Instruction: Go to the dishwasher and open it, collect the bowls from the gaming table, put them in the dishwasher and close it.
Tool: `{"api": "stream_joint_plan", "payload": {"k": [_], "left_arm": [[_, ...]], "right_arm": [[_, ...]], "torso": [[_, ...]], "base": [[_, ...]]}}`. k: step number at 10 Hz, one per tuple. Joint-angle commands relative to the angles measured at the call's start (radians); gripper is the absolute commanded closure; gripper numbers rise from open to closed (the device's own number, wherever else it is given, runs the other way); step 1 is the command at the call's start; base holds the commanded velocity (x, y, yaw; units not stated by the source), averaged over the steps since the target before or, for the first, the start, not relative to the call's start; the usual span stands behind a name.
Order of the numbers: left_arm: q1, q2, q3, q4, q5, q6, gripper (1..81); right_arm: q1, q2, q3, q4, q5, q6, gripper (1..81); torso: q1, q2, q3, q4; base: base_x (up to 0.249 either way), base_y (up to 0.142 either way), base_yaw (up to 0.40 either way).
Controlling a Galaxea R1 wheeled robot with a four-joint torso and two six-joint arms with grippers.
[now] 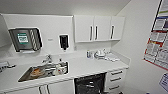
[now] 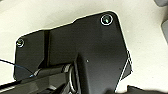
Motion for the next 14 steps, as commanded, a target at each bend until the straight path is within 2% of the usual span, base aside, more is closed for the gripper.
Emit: {"api": "stream_joint_plan", "payload": {"k": [1,2,3,4,5,6,7,10,14], "left_arm": [[-0.035,0.000,0.000,0.003,0.054,-0.001,1.0],[-0.033,0.000,0.000,0.006,0.054,-0.001,1.0],[-0.035,-0.003,0.000,0.008,0.063,0.001,1.0],[-0.035,-0.006,0.000,0.009,0.070,0.001,1.0],[-0.035,-0.010,0.000,0.009,0.070,0.002,1.0],[-0.035,-0.013,0.000,0.009,0.068,0.002,1.0],[-0.035,-0.014,0.000,0.008,0.067,-0.001,1.0],[-0.056,-0.016,-0.002,0.008,0.057,-0.001,1.0],[-0.071,-0.008,0.000,0.006,0.057,-0.001,1.0]], "right_arm": [[0.049,0.001,-0.001,-0.004,-0.047,0.000,1.0],[0.035,0.002,-0.006,0.003,-0.047,0.002,1.0],[0.026,0.013,-0.011,0.047,-0.063,-0.006,1.0],[0.018,0.028,-0.041,0.156,-0.064,-0.062,1.0],[0.023,0.048,-0.064,0.358,-0.064,-0.295,1.0],[0.032,0.051,-0.065,0.516,-0.072,-0.479,1.0],[0.038,0.047,-0.063,0.608,-0.074,-0.600,1.0],[0.054,0.010,-0.017,0.610,-0.074,-0.621,1.0],[0.066,0.014,-0.008,0.612,-0.074,-0.618,1.0]], "torso": [[0.000,0.000,0.000,0.000],[0.000,0.000,0.000,0.000],[0.000,0.001,0.000,0.000],[0.000,0.001,0.000,0.000],[0.000,0.001,0.000,0.000],[0.000,0.001,0.000,0.000],[0.000,0.001,0.001,0.000],[-0.001,0.001,0.001,0.000],[-0.001,0.001,0.001,0.000]], "base": [[0.000,0.000,0.000],[0.000,0.000,0.000],[0.000,0.000,0.000],[0.000,0.000,0.000],[0.000,0.000,0.000],[0.000,0.000,0.000],[0.000,0.000,0.000],[0.000,0.000,0.000],[0.000,0.000,0.000]]}}
